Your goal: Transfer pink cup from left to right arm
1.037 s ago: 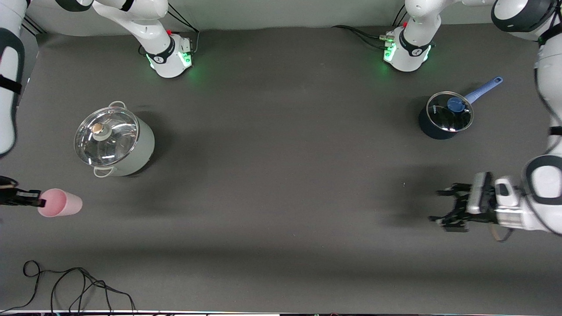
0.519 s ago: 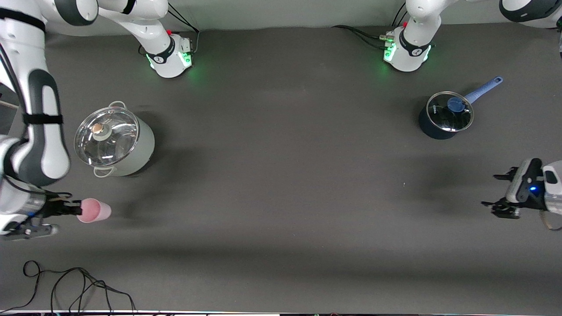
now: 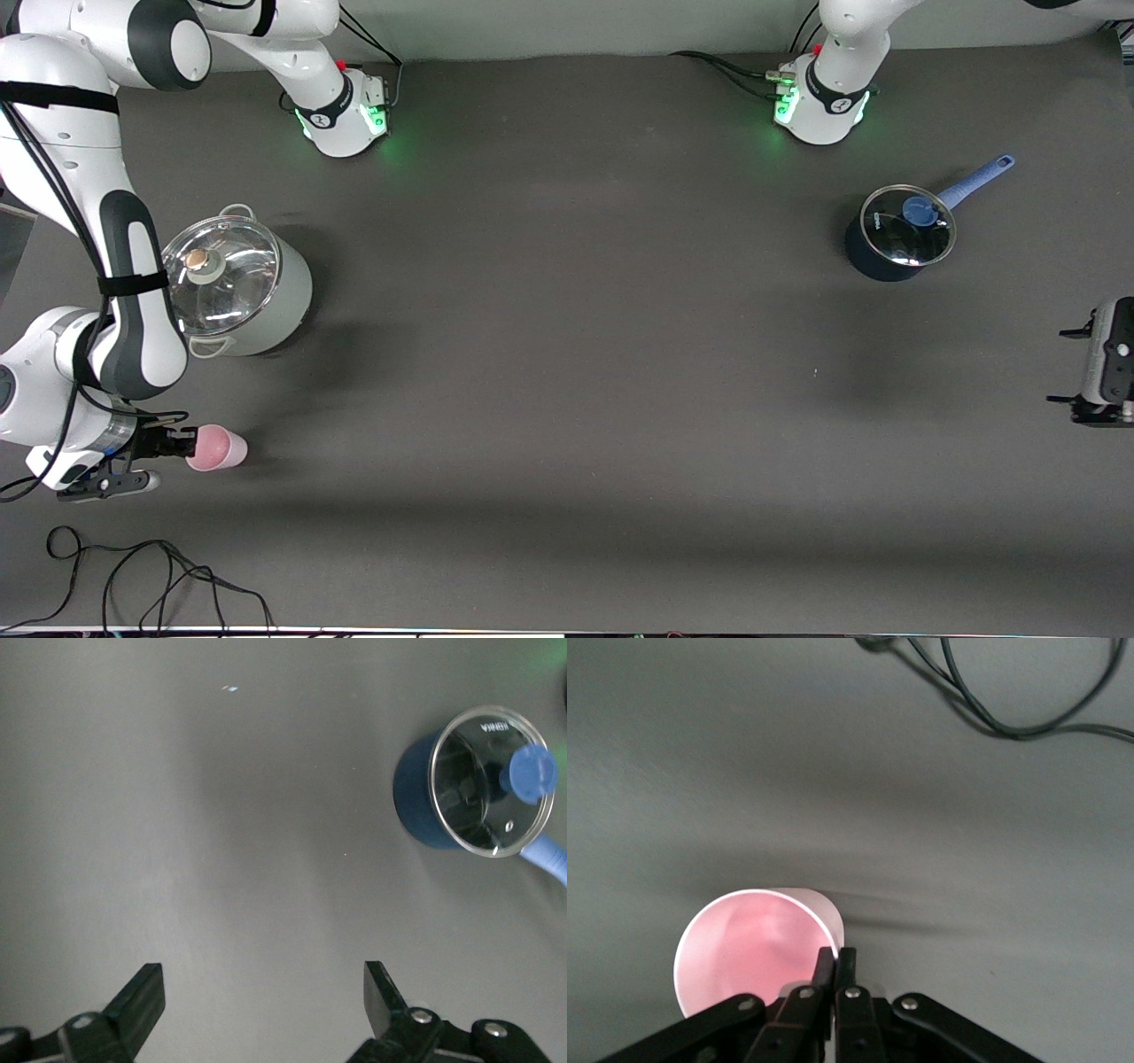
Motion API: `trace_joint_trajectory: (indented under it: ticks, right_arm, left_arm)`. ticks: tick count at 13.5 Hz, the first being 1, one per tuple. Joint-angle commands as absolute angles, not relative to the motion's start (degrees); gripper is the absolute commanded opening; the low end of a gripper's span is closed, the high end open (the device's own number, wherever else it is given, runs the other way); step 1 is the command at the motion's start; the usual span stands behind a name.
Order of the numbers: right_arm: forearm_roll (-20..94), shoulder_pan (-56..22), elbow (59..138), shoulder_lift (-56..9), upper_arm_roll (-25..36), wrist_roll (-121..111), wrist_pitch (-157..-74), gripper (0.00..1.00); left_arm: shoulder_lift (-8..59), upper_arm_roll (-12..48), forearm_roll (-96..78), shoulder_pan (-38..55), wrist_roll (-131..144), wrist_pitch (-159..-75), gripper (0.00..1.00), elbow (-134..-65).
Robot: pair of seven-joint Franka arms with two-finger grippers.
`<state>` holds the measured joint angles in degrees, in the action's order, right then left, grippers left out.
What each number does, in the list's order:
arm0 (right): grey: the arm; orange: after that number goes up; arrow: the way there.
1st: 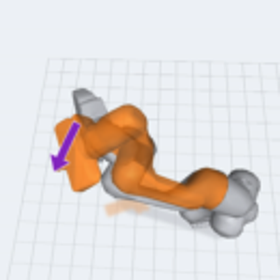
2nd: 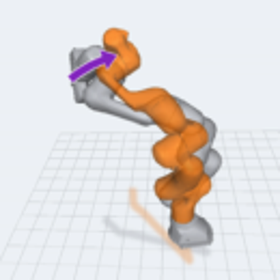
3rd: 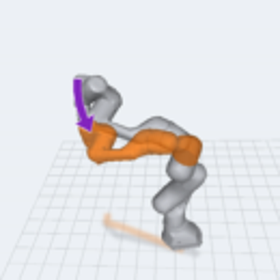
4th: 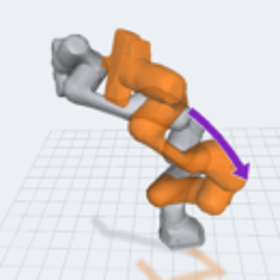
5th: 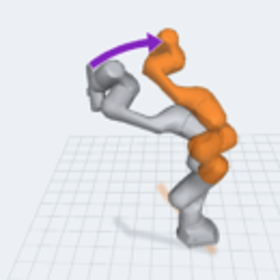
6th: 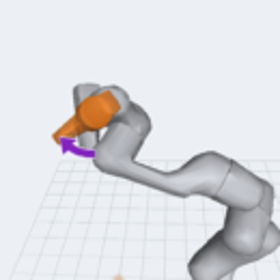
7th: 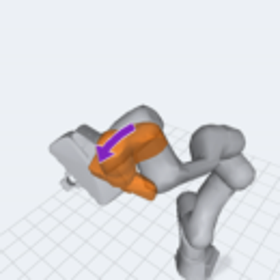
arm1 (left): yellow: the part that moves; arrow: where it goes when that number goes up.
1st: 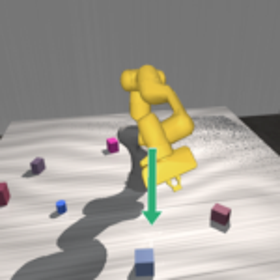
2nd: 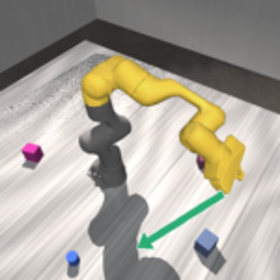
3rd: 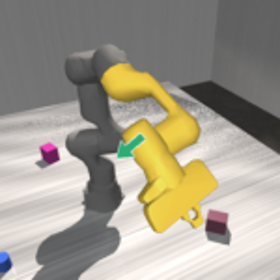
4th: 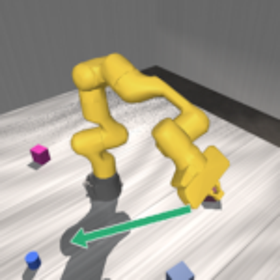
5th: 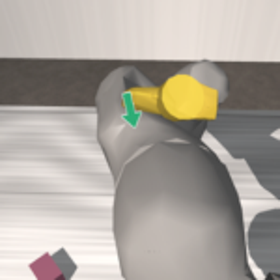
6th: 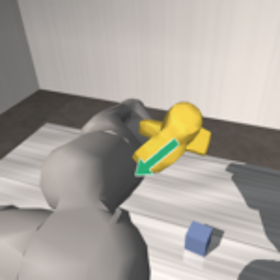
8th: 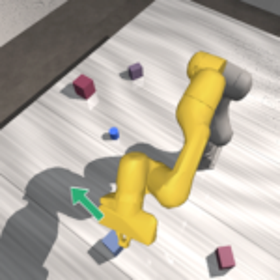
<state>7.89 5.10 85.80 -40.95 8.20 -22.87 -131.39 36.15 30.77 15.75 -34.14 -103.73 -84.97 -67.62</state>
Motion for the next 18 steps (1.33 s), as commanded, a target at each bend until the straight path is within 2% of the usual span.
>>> trace_joint_trajectory:
  ticks: [1,3,4,6,7,9,11,15,18]
  right_arm:
    - [11.7,5.4,85.0,-41.6,7.9,-25.1,-132.5,0.0]
    - [11.9,5.8,85.0,-41.7,7.8,-25.1,-132.5,0.0]
    - [11.9,6.2,85.0,-41.7,7.8,-25.0,-132.5,0.3]
    - [11.9,6.4,85.0,-41.7,7.8,-24.9,-132.3,0.8]
    - [11.8,6.3,85.1,-41.3,7.9,-24.8,-132.1,0.96]
    - [11.8,6.7,85.2,-40.7,7.9,-24.9,-131.7,0.99]
    - [11.2,6.7,84.6,-38.6,8.4,-25.1,-127.1,0.99]
    - [11.0,5.7,84.4,-29.2,11.0,-24.2,-115.4,1.0]
    - [9.1,5.4,84.3,-21.8,11.3,-20.1,-106.9,1.0]
  left_arm:
    - [32.9,30.7,15.5,-34.6,-90.5,-82.5,1.0,-68.5]
    - [31.4,31.1,15.3,-34.5,-79.8,-80.9,1.0,-68.6]
    - [30.8,31.2,13.7,-34.5,-74.9,-80.4,1.0,-68.6]
    - [30.2,30.7,5.5,-36.0,-63.5,-78.8,1.0,-68.6]
    - [30.1,30.9,0.8,-37.9,-57.2,-78.5,1.0,-68.5]
    - [28.6,31.2,-2.0,-38.0,-47.4,-77.1,1.0,-68.5]
    - [25.5,31.2,-2.1,-36.0,-37.8,-75.3,1.0,-69.0]
    - [21.5,31.6,-2.4,-29.8,-18.5,-70.3,1.0,-68.9]
    - [21.1,35.8,-2.3,-26.1,-1.3,-70.5,1.0,-68.7]
